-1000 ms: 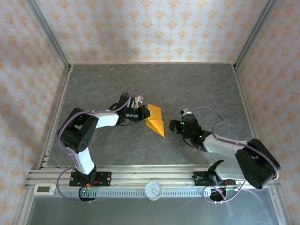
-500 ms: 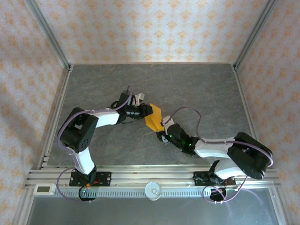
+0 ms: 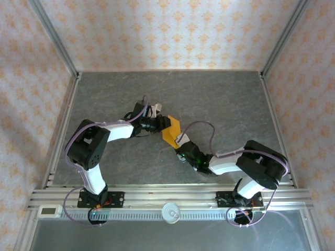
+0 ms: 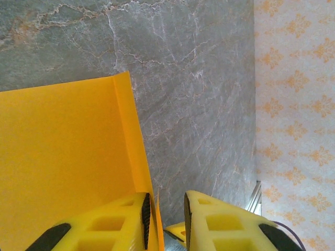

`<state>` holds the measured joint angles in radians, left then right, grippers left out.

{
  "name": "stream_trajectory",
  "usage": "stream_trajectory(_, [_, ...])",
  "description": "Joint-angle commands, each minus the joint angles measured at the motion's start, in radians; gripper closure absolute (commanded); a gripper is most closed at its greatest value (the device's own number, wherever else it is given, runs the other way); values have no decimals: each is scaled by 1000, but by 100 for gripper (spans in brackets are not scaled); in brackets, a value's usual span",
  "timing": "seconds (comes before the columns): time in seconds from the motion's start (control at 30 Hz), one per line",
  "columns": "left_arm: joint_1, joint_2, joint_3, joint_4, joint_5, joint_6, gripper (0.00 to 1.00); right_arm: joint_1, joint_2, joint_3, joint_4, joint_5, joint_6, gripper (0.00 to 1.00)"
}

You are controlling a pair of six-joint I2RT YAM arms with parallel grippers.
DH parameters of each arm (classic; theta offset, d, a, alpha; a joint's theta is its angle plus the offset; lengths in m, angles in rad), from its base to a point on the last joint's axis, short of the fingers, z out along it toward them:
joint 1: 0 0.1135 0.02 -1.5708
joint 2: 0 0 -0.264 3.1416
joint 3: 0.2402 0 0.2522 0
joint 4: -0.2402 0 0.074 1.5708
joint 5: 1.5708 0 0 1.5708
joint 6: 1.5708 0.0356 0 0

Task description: Fold a paper plane with a square sheet of paper (pick it up from the middle)

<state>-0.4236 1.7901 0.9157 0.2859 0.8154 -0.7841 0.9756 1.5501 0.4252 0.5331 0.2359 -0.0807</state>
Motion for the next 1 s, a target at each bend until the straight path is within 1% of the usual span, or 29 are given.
stream_trajectory(0.0, [5, 21, 26, -15, 22, 24, 75, 6, 9, 10, 51, 51, -18, 60])
stream_trajectory(0.2, [5, 28, 30, -10, 24, 20, 76, 8, 31, 14, 68, 63, -20, 65])
stream_trajectory(0.37, [5, 29, 31, -12, 23, 22, 76, 7, 32, 7, 84, 56, -15, 74])
stream_trajectory(0.43, [5, 30, 32, -16, 25, 24, 76, 7, 28, 4, 86, 50, -10, 74])
stream_trajectory(0.57, [6, 33, 33, -18, 21, 26, 77, 8, 18, -2, 88, 43, -3, 70])
stream_trajectory(0.63, [5, 33, 32, -20, 20, 26, 78, 7, 13, -7, 96, 39, -3, 70])
stream_trajectory(0.73, [5, 33, 31, -21, 18, 26, 78, 8, 5, -14, 108, 34, -4, 73])
stream_trajectory(0.8, [5, 34, 31, -22, 18, 27, 79, 6, 6, -14, 109, 26, -8, 77])
stream_trajectory(0.93, [6, 32, 31, -22, 15, 26, 80, 7, 11, -14, 110, 23, -6, 79])
stream_trajectory(0.97, [5, 34, 31, -25, 15, 26, 80, 7, 12, -14, 111, 22, -5, 81])
